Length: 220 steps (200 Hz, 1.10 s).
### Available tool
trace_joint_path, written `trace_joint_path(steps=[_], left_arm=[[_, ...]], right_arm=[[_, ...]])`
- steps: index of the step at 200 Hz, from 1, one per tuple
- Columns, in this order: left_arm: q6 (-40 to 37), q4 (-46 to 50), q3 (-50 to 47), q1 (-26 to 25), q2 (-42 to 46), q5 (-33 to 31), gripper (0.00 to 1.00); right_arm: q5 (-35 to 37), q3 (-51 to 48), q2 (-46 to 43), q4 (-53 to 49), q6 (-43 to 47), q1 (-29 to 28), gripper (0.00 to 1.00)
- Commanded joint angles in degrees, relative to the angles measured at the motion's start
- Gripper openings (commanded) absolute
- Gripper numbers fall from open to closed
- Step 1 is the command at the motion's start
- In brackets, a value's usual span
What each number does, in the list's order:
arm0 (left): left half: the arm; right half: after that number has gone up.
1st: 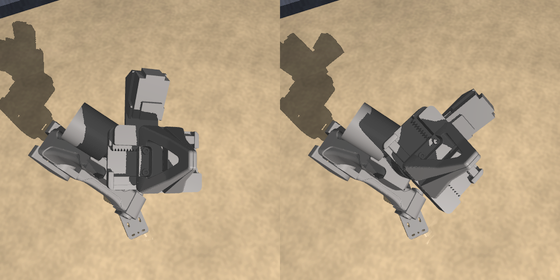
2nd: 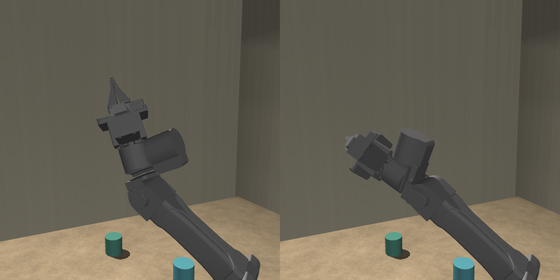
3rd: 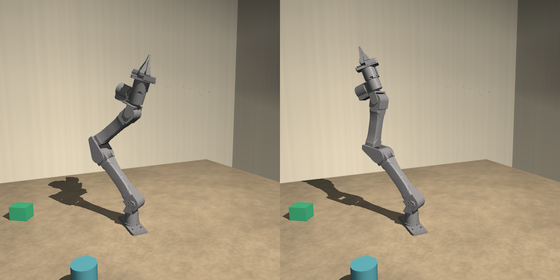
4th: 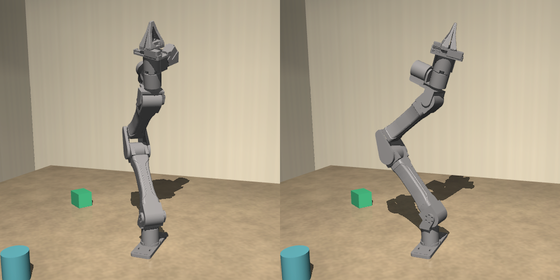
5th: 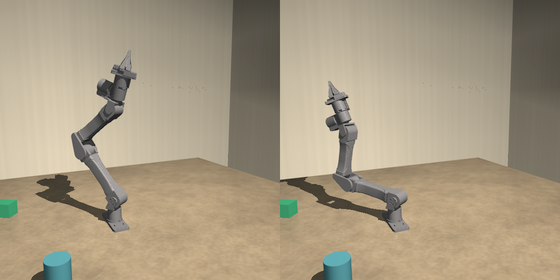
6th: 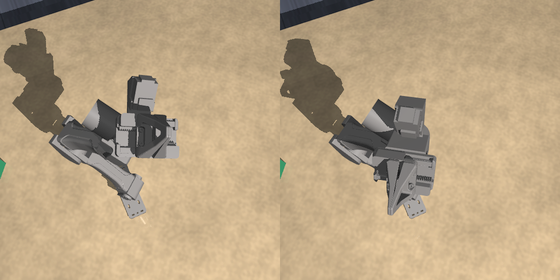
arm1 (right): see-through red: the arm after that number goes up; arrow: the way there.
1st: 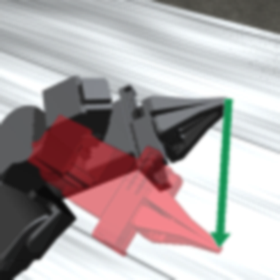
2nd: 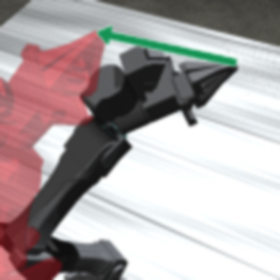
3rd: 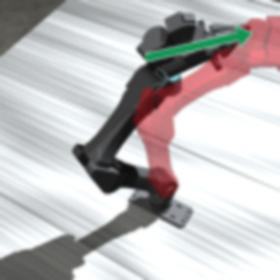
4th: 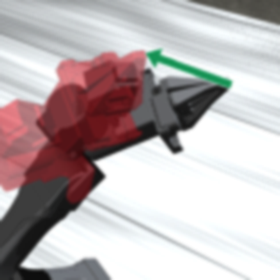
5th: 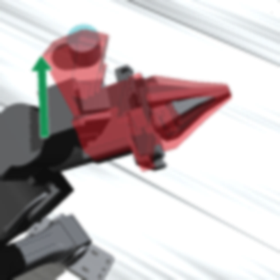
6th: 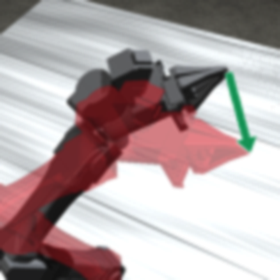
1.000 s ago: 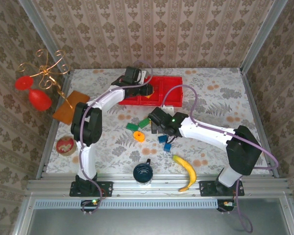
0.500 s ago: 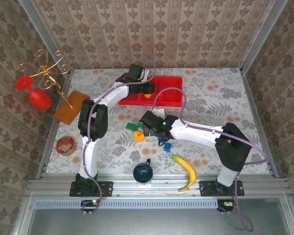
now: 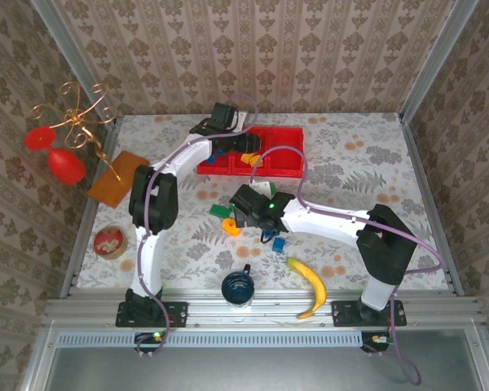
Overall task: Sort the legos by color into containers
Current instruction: Place the lego in the container, then pick up the lego from the center of the table.
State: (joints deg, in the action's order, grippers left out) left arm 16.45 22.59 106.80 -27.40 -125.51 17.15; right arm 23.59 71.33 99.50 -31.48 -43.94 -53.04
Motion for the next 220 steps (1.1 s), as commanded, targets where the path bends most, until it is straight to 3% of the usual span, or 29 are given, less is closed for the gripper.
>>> trace_joint_path(steps=[1, 91, 220], left_arm=[[0.8, -1.5, -4.3, 0.9, 7.6, 1.3, 0.68], [3.4, -8.5, -28.9, 9.3, 30.7, -0.1, 1.00], [0.2, -7.6, -38.4, 12.5, 42.4, -2.6, 1.00]], right_arm=[[0.5, 3.1, 0.2, -2.7, -2.5, 0.2, 1.00], [-1.1, 7.6, 3.6, -6.0, -3.7, 3.7, 0.96], [-5.0, 14.0, 6.9, -12.1, -2.0, 11.6, 0.94]])
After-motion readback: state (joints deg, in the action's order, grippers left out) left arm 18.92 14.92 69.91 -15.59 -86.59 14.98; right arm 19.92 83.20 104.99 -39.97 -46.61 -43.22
